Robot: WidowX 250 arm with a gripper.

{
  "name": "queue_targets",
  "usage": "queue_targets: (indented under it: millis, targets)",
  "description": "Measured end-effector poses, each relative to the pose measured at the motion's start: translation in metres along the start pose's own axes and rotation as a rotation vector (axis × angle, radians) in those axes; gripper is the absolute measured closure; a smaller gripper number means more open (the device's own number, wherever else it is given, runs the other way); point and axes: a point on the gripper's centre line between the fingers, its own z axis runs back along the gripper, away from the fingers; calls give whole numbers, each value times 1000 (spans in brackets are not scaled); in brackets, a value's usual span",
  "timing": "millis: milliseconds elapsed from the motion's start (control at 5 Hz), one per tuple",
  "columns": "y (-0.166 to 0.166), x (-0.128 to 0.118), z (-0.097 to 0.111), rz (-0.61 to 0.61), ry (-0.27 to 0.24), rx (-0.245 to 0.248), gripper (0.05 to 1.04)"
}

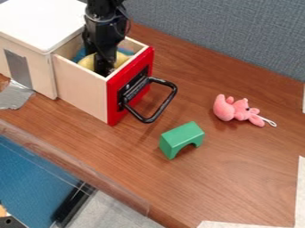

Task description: Take the banana out of the drawer and put it on the right side of the table

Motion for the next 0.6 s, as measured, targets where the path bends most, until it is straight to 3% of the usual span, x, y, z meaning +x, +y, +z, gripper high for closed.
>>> queue_targets:
  millis: [600]
  targets:
    - [5,17,54,-5,-131,17,540]
